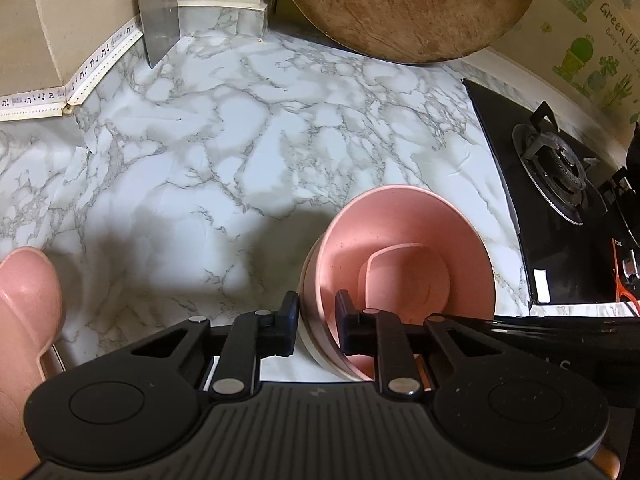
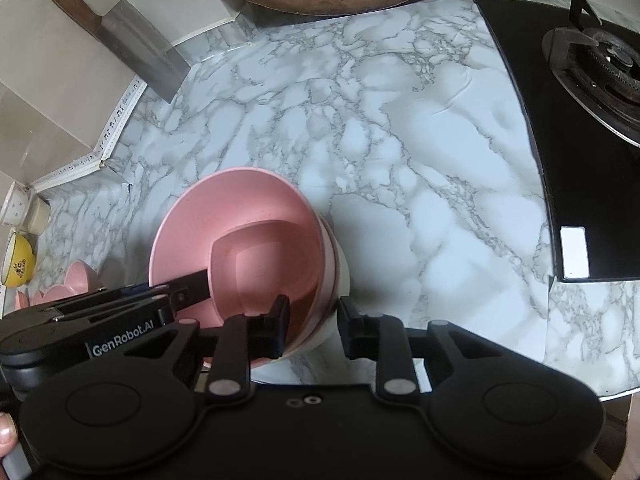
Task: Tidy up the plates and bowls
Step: 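Close both grippers on the stack's rim, then lift the stack with both grippers toward the large pink bear-shaped plate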
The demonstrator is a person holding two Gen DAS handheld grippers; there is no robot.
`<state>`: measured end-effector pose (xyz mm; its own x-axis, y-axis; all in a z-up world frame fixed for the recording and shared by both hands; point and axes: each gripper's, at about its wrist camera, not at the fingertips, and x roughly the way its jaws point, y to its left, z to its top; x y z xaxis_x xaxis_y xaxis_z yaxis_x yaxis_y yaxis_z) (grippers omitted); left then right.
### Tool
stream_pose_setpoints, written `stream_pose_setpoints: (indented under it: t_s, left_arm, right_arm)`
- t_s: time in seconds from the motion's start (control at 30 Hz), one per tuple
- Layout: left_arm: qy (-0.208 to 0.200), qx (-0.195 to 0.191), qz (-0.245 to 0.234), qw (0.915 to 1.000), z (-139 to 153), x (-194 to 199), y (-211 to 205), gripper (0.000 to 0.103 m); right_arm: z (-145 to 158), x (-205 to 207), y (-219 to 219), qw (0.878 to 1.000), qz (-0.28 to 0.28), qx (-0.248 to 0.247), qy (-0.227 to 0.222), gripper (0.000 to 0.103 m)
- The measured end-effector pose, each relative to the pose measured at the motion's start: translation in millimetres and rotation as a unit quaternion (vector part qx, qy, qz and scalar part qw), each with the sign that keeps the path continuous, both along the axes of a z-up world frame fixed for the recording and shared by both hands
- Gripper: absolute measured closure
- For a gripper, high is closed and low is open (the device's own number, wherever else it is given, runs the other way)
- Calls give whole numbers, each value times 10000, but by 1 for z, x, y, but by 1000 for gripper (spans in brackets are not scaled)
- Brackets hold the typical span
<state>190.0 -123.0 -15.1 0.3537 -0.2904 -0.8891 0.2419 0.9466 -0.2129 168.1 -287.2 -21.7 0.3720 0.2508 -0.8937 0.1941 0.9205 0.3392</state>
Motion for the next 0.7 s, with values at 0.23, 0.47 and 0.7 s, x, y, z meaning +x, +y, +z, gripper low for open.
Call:
stream_pose_setpoints:
  t_s: [0.23, 0.47, 0.7]
  left_arm:
    - [-3, 84, -44, 10000, 1, -1, -1, 85]
    - [-69, 76, -2, 9999, 7, -4, 3, 85]
    - [-147, 101, 169, 9997, 21, -11, 14, 85]
  right_arm:
    - [3, 1, 5, 9998, 43, -208, 3, 80]
    - [12, 1, 12, 9993, 179, -318, -75, 80]
    - [27, 3, 26, 9981, 401, -409, -214, 80]
